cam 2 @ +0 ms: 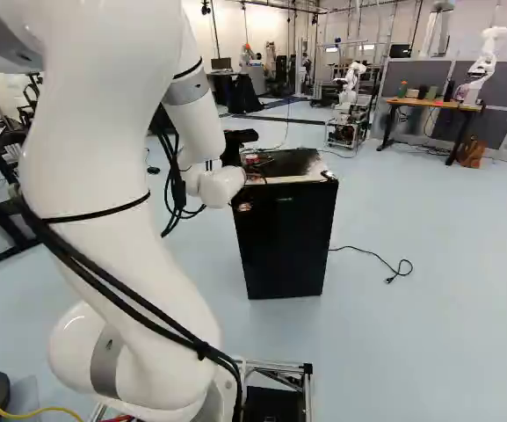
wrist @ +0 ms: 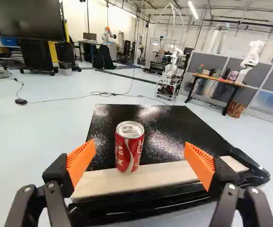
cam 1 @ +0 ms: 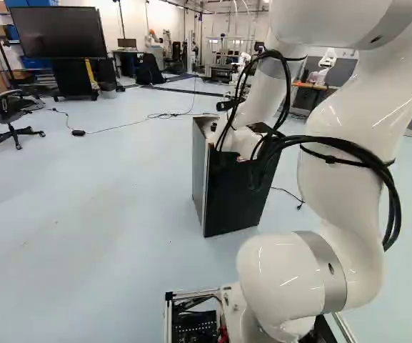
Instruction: Grab a drink from the fridge
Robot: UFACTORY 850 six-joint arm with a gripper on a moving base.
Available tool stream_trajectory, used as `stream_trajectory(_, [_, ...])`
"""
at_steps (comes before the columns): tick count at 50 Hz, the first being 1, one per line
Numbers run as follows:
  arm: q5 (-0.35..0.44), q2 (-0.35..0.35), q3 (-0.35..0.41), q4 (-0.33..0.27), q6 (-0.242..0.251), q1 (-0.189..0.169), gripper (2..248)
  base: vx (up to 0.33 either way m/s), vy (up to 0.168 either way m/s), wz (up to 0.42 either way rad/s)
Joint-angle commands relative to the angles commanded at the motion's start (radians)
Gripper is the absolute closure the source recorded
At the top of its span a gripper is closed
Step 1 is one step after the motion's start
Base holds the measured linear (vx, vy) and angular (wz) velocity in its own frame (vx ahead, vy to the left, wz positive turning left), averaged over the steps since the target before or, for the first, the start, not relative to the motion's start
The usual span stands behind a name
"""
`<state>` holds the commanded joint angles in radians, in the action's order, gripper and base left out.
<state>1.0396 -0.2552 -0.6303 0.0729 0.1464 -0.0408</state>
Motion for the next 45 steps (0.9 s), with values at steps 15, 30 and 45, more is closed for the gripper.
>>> stream_trajectory(15, [0.004,-0.097,-0.08,0.008,0.0,0.023,3,0.0,0.0,0.0])
stream_trajectory(30, [0.004,-0.175,-0.142,0.008,0.0,0.021,3,0.0,0.0,0.0])
stream_trajectory(45, [0.004,-0.181,-0.146,0.008,0.0,0.021,24,0.0,0.0,0.0])
